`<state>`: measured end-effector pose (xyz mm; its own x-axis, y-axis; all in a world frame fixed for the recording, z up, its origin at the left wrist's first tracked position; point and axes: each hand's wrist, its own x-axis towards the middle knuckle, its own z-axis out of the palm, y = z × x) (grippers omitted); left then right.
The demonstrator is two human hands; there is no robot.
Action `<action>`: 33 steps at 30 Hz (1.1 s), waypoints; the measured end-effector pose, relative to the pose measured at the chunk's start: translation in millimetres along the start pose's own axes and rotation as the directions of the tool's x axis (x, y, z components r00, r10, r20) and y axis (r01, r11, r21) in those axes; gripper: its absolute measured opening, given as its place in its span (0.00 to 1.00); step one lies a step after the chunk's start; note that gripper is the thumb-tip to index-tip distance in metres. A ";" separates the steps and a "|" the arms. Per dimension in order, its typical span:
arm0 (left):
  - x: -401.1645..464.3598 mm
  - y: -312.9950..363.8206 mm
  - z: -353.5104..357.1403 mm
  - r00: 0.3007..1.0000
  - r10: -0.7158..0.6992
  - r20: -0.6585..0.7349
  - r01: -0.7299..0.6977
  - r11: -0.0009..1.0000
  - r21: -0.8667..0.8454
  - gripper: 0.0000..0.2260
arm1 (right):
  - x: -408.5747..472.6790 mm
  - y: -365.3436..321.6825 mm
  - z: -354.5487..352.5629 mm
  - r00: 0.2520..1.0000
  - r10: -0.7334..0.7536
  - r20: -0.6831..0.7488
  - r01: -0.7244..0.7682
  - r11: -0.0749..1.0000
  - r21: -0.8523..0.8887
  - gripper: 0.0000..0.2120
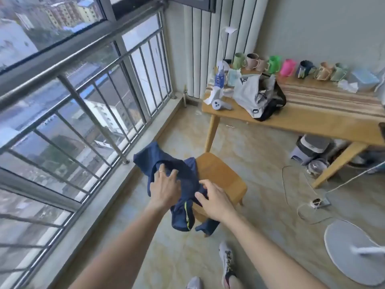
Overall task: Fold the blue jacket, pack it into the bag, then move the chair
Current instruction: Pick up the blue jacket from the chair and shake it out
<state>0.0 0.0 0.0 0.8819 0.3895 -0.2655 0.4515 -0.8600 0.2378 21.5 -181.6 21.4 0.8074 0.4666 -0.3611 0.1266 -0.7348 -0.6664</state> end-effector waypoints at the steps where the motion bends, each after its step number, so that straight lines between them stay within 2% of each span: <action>1: 9.7 -0.3 1.6 0.998 -0.044 0.038 0.044 0.999 0.000 0.17 | 16.7 3.7 5.2 0.999 0.010 0.036 -0.011 0.999 0.031 0.23; 5: 31.9 -6.5 17.5 0.975 -0.173 0.139 0.167 0.984 0.056 0.17 | 76.1 17.3 32.6 0.971 0.006 0.238 0.005 0.999 -0.045 0.26; 8: 34.3 -8.9 22.9 0.952 -0.242 0.188 0.226 0.969 0.103 0.18 | 108.8 20.4 51.3 0.946 -0.009 0.325 0.042 0.994 -0.096 0.21; 11: 42.9 -1.3 22.8 0.938 -0.298 0.176 0.282 0.953 0.110 0.19 | 133.6 20.3 51.5 0.945 -0.049 0.323 0.078 0.994 -0.078 0.06; 12: 45.6 2.3 21.5 0.941 -0.298 0.162 0.281 0.952 0.122 0.19 | 141.1 19.7 49.2 0.947 -0.071 0.315 0.092 0.994 -0.053 0.04; 14: 50.7 8.5 16.4 0.946 -0.282 0.157 0.264 0.956 0.129 0.22 | 153.8 18.7 42.8 0.948 -0.099 0.301 0.103 0.995 0.002 0.05; 17: 55.6 18.7 3.6 0.943 -0.245 0.226 0.227 0.968 0.106 0.34 | 166.7 14.1 24.6 0.957 -0.101 0.274 0.059 0.986 0.157 0.06; 18: 58.1 23.7 -2.3 0.949 -0.229 0.215 0.214 0.972 0.094 0.34 | 169.8 10.7 15.7 0.961 -0.115 0.251 0.061 0.975 0.214 0.06; 22: 71.5 51.9 -37.4 0.991 -0.133 -0.007 0.132 0.991 -0.037 0.13 | 174.7 -12.8 -32.8 0.969 -0.226 0.102 0.158 0.881 0.445 0.04; 25: 74.4 81.3 -75.7 0.975 -0.115 -0.190 0.082 0.981 -0.175 0.12 | 170.7 -17.3 -81.6 0.965 -0.259 -0.038 0.232 0.780 0.581 0.05; 28: 60.8 107.0 -123.4 0.905 -0.119 -0.407 -0.019 0.948 -0.319 0.13 | 155.7 0.8 -124.1 0.961 -0.275 -0.007 0.234 0.804 0.546 0.21; 31: 29.2 134.9 -175.7 0.811 -0.030 -0.584 -0.216 0.913 -0.346 0.13 | 124.4 22.4 -150.8 0.965 -0.246 0.094 0.199 0.915 0.350 0.42; 33: 0.5 154.6 -207.9 0.747 0.009 -0.665 -0.324 0.878 -0.351 0.12 | 98.4 25.9 -162.8 0.947 -0.295 0.124 0.249 0.924 0.291 0.46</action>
<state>98.5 -64.3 230.9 0.7529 0.5021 0.4254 0.1587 -0.7658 0.6231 198.1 -234.9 74.8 0.6563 0.7197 -0.2264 0.1508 -0.4191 -0.8953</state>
